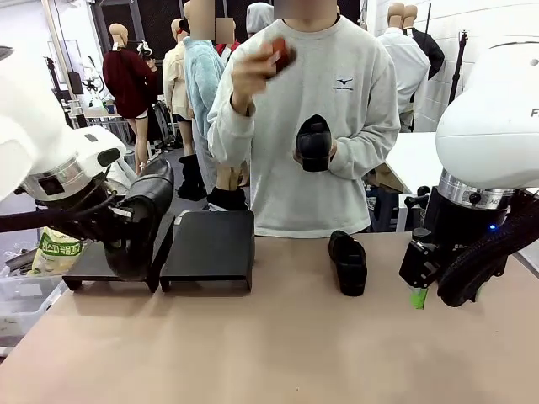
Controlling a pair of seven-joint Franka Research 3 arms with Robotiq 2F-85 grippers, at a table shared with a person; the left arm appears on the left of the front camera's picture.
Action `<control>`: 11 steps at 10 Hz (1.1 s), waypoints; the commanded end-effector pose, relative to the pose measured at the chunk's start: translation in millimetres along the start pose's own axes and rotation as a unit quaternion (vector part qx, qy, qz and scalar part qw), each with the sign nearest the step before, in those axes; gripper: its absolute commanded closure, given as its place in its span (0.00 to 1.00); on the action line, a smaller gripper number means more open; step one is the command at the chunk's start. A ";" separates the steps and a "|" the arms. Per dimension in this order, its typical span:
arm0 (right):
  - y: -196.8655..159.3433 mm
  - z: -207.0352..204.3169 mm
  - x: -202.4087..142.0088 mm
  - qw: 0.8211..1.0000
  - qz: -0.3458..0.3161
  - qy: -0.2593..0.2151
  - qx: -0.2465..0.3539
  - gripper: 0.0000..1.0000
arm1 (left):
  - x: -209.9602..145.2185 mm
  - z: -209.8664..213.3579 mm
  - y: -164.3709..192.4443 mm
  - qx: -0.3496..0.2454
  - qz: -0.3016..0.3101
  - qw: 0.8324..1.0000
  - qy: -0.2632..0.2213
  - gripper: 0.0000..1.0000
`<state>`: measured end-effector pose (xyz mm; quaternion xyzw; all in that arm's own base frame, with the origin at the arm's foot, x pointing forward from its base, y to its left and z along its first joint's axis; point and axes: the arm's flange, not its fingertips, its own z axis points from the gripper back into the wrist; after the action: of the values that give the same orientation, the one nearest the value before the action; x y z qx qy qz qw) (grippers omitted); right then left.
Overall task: Organize the shoes by placing them on the stand.
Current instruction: Place the Shoe from the middle of the table onto the Shoes Stand.
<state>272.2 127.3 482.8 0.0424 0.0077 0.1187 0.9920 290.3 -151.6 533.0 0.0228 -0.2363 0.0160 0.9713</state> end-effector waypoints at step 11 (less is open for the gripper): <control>3.1 -0.9 -0.5 1.000 -0.006 0.001 0.006 0.00 | 124.6 -22.7 160.5 -0.046 0.034 0.998 0.030 1.00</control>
<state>272.2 127.2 482.9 0.0425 0.0075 0.1186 0.9920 387.6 11.3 567.0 -0.0131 -0.2318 0.0435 0.9717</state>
